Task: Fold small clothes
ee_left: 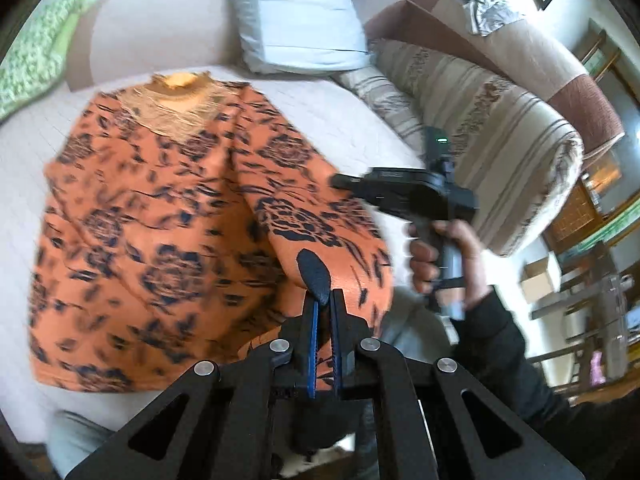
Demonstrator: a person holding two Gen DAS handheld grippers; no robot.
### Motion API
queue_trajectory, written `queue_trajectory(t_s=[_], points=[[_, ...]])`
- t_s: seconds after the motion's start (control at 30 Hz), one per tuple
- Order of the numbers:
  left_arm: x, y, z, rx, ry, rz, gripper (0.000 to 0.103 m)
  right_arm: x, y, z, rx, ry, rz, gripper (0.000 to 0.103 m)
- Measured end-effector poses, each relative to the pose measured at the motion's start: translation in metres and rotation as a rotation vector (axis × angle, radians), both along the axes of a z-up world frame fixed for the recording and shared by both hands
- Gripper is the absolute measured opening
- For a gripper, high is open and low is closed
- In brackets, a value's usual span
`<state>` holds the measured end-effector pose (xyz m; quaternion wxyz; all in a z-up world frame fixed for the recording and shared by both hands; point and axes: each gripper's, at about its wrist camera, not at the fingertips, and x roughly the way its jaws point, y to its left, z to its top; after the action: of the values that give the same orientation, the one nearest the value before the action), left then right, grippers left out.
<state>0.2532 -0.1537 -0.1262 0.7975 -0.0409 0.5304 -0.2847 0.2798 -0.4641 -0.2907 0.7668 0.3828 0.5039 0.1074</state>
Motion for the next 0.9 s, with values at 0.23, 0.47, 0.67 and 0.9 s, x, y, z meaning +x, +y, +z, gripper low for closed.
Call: queue_trajectory(t_s=[0.23,0.47,0.67,0.9], points=[[-0.001,0.075,-0.053,0.067,0.114,0.083,0.006,-0.009,-0.011,0.016,0.016,-0.064,-0.024,0.046],[0.055,0.090,-0.042,0.018,0.109,0.200,0.037,0.017,0.002,-0.002,0.089,-0.016,-0.020,0.046],[0.164,0.008,-0.045,-0.054,0.093,0.130,0.045,0.037,-0.012,-0.028,0.120,0.062,-0.158,0.042],[0.279,-0.074,-0.070,-0.138,0.187,0.148,0.045,0.084,-0.021,-0.054,0.213,0.085,-0.191,0.042]])
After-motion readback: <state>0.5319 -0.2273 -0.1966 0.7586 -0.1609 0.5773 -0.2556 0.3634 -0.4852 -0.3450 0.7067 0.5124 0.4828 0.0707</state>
